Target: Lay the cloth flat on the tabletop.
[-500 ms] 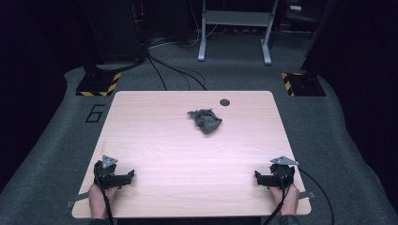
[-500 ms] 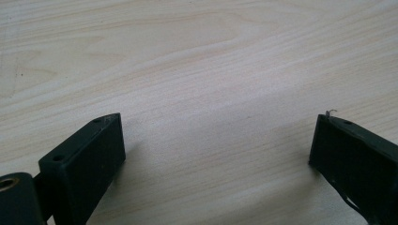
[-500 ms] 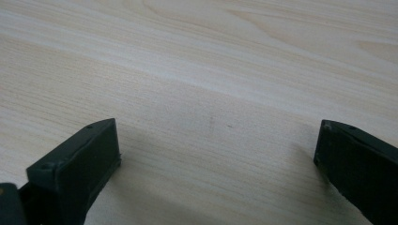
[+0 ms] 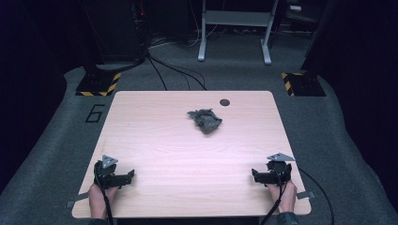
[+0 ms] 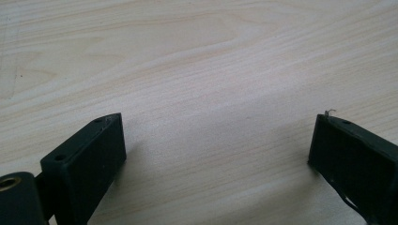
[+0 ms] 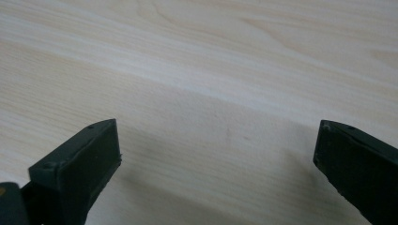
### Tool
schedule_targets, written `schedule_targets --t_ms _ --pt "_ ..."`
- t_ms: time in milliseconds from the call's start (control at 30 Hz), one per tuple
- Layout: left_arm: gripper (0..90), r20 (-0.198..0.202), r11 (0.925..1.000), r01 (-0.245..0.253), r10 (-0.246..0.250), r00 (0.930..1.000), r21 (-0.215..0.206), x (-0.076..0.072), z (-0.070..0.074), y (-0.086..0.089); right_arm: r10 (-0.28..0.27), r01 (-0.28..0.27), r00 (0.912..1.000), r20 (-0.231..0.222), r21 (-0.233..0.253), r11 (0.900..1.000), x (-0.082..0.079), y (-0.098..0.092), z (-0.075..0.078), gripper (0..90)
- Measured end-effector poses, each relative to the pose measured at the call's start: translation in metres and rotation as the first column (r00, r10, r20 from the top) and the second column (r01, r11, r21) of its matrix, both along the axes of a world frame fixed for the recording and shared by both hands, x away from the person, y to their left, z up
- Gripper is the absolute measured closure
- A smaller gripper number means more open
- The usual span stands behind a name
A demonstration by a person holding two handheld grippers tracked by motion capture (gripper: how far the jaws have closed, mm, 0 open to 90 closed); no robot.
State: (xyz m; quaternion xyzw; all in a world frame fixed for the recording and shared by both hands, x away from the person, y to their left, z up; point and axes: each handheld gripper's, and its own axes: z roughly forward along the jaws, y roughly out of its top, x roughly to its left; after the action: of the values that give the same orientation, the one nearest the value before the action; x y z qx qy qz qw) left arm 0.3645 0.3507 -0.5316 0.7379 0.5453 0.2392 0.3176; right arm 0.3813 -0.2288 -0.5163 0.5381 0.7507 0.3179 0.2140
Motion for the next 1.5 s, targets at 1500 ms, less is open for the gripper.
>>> schedule_targets --t_ms 1500 --pt "4.4 0.005 1.0 -0.001 0.001 1.0 -0.001 0.0 0.0 0.0 0.261 -0.26 0.9651 -0.024 0.024 0.965 0.158 0.152 0.065 5.7"
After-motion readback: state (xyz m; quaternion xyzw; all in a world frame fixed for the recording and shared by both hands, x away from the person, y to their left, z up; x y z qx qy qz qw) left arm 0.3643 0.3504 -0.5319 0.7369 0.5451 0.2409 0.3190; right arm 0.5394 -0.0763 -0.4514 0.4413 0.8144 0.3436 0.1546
